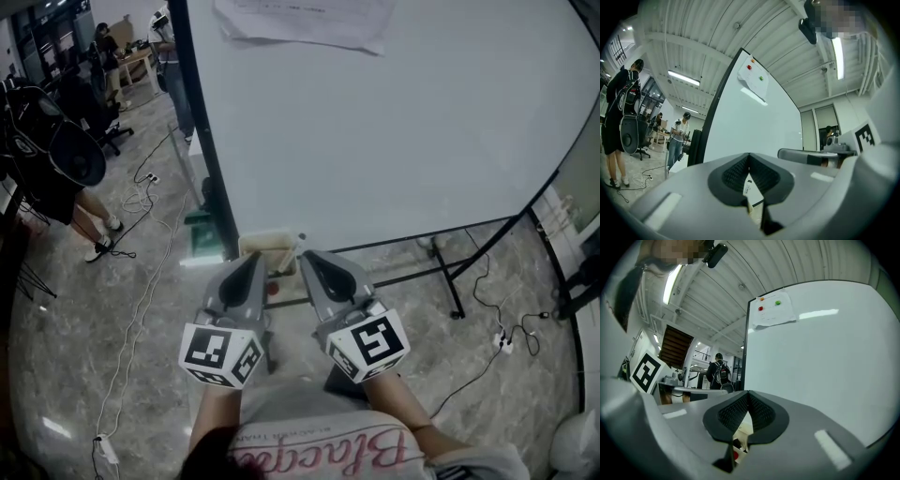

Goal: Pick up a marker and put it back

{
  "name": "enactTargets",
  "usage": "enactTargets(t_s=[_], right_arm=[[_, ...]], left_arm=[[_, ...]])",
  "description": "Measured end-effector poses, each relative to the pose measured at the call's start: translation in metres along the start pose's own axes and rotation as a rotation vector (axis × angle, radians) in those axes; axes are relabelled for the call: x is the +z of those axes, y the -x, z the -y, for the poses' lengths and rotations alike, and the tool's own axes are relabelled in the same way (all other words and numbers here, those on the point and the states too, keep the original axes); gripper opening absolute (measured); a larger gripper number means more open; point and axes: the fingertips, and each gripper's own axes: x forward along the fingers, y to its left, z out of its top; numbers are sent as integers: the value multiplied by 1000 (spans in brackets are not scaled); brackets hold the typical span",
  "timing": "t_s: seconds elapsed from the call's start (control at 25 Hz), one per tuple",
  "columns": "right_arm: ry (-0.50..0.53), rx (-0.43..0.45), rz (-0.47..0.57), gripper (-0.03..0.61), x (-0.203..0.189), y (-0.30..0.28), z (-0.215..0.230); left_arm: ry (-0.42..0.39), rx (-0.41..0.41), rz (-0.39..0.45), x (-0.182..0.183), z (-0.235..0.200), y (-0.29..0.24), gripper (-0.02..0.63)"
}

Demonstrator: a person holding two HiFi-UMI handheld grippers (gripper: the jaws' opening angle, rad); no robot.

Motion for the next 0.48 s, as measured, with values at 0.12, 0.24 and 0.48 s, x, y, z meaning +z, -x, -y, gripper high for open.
enactTargets(t_s=[0.12,0.24,0.48], right_arm=[[1,3,-8,0,-2,4,-3],[-1,8,-16,0,-5,9,-6],[1,14,-21,0,-8,15,-8]], left_arm=[[2,2,-2,-1,3,3,-1],[6,2,-8,-4,7,6,-1],[9,0,-14,-9,12,9,-1]])
